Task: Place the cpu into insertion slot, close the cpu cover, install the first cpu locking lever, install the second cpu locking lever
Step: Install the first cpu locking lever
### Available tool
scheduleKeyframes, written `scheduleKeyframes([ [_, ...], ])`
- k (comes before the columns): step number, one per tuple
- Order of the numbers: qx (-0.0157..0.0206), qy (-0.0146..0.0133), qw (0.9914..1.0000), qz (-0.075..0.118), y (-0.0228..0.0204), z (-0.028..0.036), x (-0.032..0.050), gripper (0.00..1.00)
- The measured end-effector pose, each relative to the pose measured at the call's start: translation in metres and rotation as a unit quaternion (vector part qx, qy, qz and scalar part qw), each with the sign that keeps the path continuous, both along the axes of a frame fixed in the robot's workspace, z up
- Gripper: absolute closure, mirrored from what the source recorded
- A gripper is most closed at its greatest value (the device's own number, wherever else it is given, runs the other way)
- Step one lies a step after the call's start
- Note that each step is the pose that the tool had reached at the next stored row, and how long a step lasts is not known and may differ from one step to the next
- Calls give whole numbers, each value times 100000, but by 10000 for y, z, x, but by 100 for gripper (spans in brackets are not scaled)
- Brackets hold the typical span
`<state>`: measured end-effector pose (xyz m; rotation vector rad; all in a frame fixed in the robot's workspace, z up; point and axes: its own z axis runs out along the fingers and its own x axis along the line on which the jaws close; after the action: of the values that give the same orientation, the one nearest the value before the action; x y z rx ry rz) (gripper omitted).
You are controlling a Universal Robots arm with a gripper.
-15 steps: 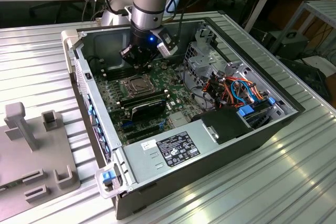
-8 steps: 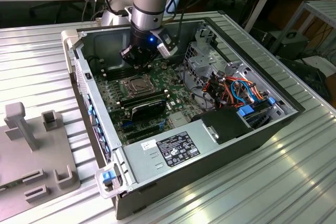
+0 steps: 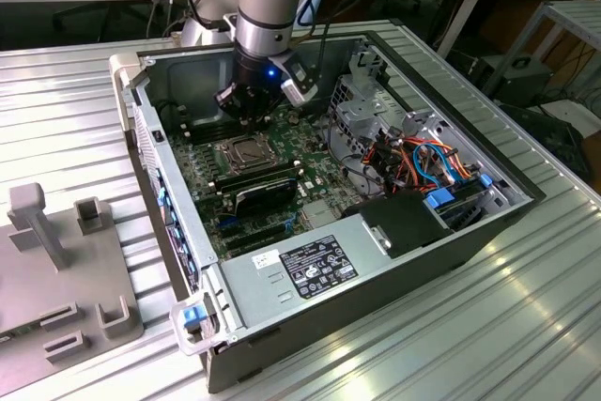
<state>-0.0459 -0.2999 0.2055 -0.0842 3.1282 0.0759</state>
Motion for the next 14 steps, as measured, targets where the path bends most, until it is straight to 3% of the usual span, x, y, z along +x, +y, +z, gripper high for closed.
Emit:
scheduleKeyframes([
  [14,-34,19,100000,-287,-25,-47,8,89],
])
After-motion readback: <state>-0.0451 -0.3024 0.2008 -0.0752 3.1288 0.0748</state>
